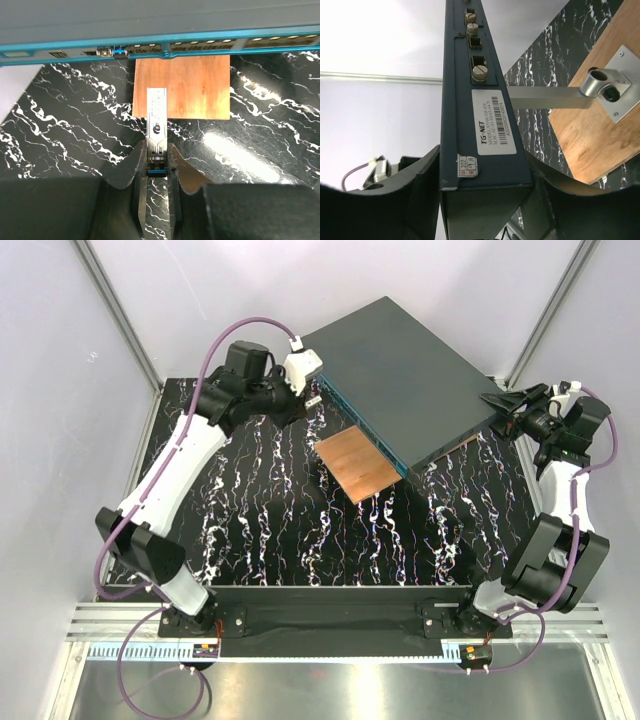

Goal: Insert the plug into the switch port

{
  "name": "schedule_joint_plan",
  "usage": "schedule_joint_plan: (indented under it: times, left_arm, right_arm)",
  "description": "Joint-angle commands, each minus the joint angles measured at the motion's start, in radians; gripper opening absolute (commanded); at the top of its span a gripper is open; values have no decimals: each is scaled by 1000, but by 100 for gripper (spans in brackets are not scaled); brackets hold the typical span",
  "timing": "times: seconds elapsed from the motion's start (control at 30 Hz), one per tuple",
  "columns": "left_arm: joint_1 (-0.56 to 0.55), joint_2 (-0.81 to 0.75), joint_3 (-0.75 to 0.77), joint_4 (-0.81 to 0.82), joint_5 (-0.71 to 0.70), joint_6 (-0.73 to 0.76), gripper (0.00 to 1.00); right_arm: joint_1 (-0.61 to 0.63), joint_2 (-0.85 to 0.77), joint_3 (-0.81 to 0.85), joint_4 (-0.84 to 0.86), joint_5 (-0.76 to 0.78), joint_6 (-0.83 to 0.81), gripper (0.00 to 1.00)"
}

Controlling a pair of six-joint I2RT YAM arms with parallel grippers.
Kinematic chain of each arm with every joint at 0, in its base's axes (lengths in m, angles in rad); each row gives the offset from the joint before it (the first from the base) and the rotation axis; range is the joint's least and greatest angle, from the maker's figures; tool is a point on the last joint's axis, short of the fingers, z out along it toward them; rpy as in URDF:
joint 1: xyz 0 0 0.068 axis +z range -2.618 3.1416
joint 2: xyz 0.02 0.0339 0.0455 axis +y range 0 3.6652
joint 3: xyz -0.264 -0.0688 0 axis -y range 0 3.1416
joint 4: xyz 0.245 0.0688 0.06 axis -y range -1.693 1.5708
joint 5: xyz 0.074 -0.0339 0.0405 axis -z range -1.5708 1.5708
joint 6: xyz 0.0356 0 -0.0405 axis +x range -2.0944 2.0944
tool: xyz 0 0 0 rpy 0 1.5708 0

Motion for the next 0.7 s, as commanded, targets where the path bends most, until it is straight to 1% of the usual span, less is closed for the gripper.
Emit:
schedule_joint_plan:
  times: [0.0, 0.03, 0.1, 0.13, 0.2, 0.23, 0.27, 0.3, 0.33, 0.37, 0.67]
  left_arm:
    - [3, 40, 59, 48, -34, -15, 0]
    - [3, 57, 65, 49, -34, -22, 0]
    - [3, 77, 91, 54, -42, -29, 0]
    - [5, 89, 102, 54, -40, -31, 0]
    - [3, 115, 130, 51, -31, -37, 0]
    - [3, 124, 137, 51, -30, -42, 0]
    - [2, 135, 150, 51, -20, -45, 0]
    - [3, 141, 154, 51, -17, -52, 0]
    - [3, 148, 156, 51, -14, -54, 0]
    - [3, 154, 160, 57, -16, -60, 0]
    - [-17, 168, 161, 65, 10, -89, 0]
  right_arm:
    - [34, -13, 5, 121, -6, 26, 55]
    - [34, -13, 4, 125, 1, 37, 48]
    - [35, -13, -2, 137, 3, 48, 41]
    - [35, -11, -2, 139, 7, 57, 33]
    - [35, -14, -2, 141, 9, 62, 24]
    - [35, -11, -2, 141, 10, 65, 17]
    - [35, -13, -2, 139, 9, 66, 13]
    - [35, -14, -1, 131, 12, 65, 4]
    - [35, -14, -1, 128, 15, 65, 4]
    - [35, -16, -1, 127, 18, 66, 0]
    - [35, -13, 5, 121, 18, 76, 0]
